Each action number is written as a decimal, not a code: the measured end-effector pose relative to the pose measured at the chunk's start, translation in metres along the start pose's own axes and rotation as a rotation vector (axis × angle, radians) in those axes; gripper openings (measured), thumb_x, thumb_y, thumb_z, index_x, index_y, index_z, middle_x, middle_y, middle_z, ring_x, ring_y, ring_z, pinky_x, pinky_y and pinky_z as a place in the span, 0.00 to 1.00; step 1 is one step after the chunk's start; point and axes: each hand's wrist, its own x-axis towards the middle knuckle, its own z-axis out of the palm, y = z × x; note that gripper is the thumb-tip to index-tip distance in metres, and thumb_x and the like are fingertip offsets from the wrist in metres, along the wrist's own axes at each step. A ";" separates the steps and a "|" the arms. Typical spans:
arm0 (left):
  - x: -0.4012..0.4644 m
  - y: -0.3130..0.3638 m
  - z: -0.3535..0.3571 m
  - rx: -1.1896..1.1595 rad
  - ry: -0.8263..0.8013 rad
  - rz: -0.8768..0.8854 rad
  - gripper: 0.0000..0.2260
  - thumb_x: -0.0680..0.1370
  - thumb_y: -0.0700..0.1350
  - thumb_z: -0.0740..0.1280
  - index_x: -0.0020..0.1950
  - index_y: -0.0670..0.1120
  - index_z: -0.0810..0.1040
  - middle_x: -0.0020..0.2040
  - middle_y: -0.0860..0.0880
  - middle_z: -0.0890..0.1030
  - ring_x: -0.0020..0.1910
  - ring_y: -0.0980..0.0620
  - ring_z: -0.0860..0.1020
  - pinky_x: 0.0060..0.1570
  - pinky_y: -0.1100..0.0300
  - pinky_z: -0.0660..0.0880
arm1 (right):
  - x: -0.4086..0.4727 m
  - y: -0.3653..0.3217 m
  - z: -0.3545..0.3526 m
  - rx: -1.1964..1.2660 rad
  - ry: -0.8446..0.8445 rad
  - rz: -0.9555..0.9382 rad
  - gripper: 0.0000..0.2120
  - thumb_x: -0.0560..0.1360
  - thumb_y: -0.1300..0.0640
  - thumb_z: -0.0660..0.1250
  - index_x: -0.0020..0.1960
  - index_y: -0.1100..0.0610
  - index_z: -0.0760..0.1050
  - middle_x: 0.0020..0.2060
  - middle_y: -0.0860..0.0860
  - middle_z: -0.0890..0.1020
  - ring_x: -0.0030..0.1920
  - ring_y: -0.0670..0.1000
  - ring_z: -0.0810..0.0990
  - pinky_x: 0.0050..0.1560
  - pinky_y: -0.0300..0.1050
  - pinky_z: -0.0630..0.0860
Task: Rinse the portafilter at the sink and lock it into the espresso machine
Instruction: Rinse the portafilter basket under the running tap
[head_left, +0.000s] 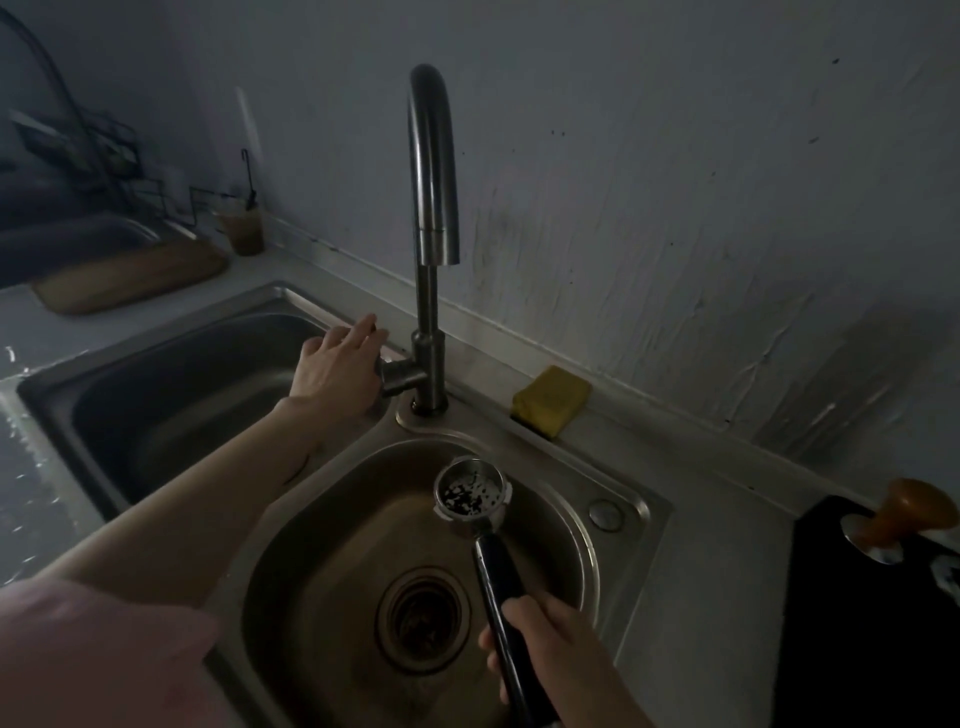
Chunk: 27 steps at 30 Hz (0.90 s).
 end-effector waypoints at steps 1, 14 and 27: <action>0.000 0.000 -0.001 0.035 0.005 0.006 0.26 0.77 0.45 0.59 0.74 0.48 0.56 0.78 0.48 0.53 0.74 0.44 0.58 0.70 0.47 0.58 | -0.001 0.000 0.000 0.005 0.002 0.011 0.07 0.74 0.61 0.61 0.41 0.59 0.76 0.22 0.51 0.79 0.26 0.49 0.75 0.24 0.40 0.70; -0.015 -0.002 -0.002 0.136 0.000 0.008 0.27 0.76 0.45 0.60 0.73 0.47 0.57 0.77 0.47 0.55 0.72 0.45 0.60 0.67 0.50 0.61 | -0.009 -0.008 0.003 -0.024 -0.037 0.012 0.08 0.76 0.59 0.59 0.41 0.58 0.76 0.28 0.52 0.80 0.28 0.48 0.76 0.26 0.40 0.72; -0.020 -0.002 0.000 0.089 -0.023 -0.007 0.27 0.75 0.48 0.62 0.72 0.46 0.59 0.76 0.47 0.56 0.69 0.44 0.63 0.65 0.49 0.63 | -0.012 -0.007 0.010 0.007 -0.067 0.017 0.07 0.75 0.58 0.60 0.42 0.59 0.75 0.27 0.51 0.79 0.28 0.48 0.76 0.26 0.40 0.72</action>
